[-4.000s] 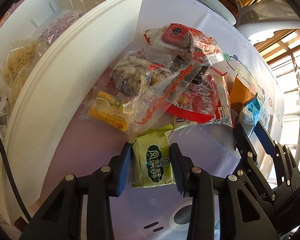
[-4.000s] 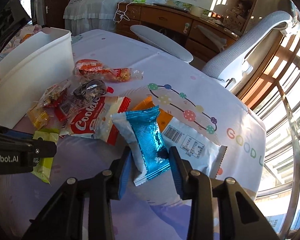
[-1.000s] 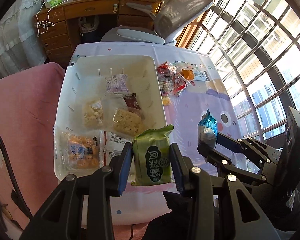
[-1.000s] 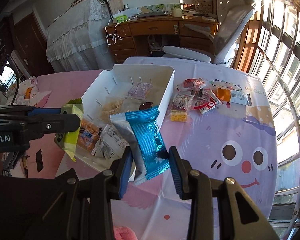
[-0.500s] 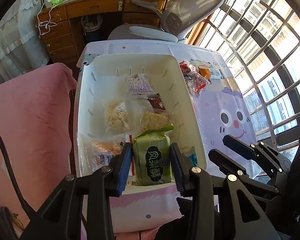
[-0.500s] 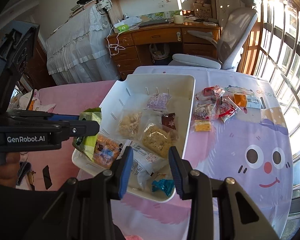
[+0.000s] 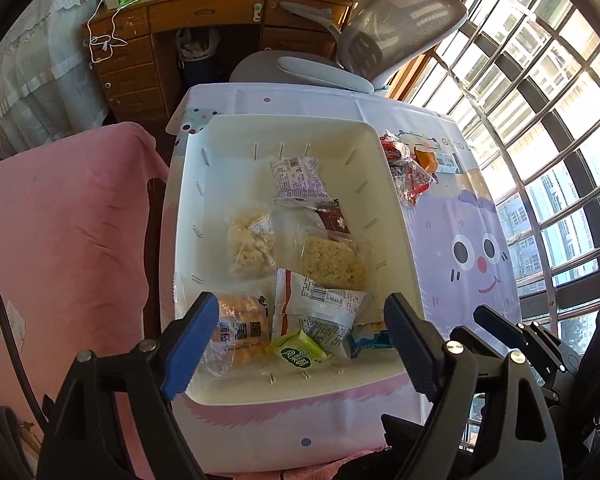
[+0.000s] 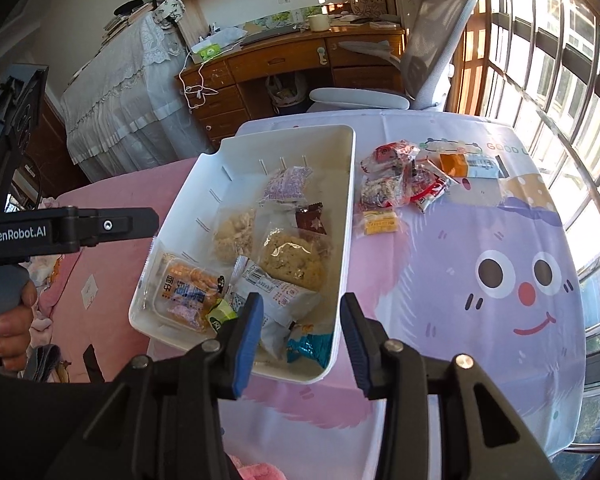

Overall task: Organize snacks
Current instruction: 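Withdraw both tools from the tray toward the remaining snacks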

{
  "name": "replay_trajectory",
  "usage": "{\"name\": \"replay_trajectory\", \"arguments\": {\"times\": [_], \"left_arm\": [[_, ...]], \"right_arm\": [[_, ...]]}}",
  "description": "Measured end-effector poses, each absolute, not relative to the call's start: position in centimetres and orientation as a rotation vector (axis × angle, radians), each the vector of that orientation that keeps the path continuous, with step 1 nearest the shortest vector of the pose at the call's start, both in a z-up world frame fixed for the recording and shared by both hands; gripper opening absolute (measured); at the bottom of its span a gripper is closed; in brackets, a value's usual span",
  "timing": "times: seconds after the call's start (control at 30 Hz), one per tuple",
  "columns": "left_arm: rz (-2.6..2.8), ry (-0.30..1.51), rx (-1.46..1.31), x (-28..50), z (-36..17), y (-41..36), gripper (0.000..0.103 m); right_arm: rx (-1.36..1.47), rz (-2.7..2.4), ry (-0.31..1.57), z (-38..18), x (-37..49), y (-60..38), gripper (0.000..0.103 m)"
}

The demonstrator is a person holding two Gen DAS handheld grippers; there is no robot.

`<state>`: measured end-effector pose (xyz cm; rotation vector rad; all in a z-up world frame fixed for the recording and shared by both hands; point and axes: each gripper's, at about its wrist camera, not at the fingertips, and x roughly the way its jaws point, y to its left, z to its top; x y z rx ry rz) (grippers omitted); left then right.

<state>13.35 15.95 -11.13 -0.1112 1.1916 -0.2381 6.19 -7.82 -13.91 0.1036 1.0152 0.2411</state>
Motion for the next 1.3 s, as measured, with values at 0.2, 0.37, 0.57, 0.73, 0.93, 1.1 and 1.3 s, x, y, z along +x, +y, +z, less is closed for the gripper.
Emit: {"name": "replay_trajectory", "arguments": {"times": [0.2, 0.37, 0.57, 0.73, 0.93, 1.1, 1.3], "left_arm": [[-0.226, 1.204, -0.12, 14.2, -11.6, 15.9, 0.084], [-0.238, 1.202, -0.061, 15.4, -11.4, 14.5, 0.084], [-0.295, 1.176, 0.004, 17.2, -10.5, 12.0, 0.084], [-0.31, 1.162, 0.045, 19.1, -9.6, 9.5, 0.084], [-0.313, 1.155, 0.09, 22.3, -8.5, 6.3, 0.084], [-0.332, 1.164, 0.131, 25.5, -8.3, 3.3, 0.084], [-0.403, 1.191, 0.214, 29.3, -8.7, -0.8, 0.084]], "right_arm": [[0.17, 0.169, 1.045, -14.3, 5.9, -10.3, 0.043], [0.222, 0.115, 1.067, -14.8, 6.0, -12.7, 0.043], [0.265, 0.069, 1.091, -15.7, 6.8, -15.9, 0.043], [0.306, 0.055, 1.103, -16.0, 8.6, -18.9, 0.043], [0.322, 0.045, 1.094, -16.0, 11.5, -22.5, 0.048], [0.33, 0.028, 1.082, -16.4, 14.8, -25.3, 0.049], [0.313, 0.014, 1.07, -17.2, 18.7, -27.9, 0.052]]}}
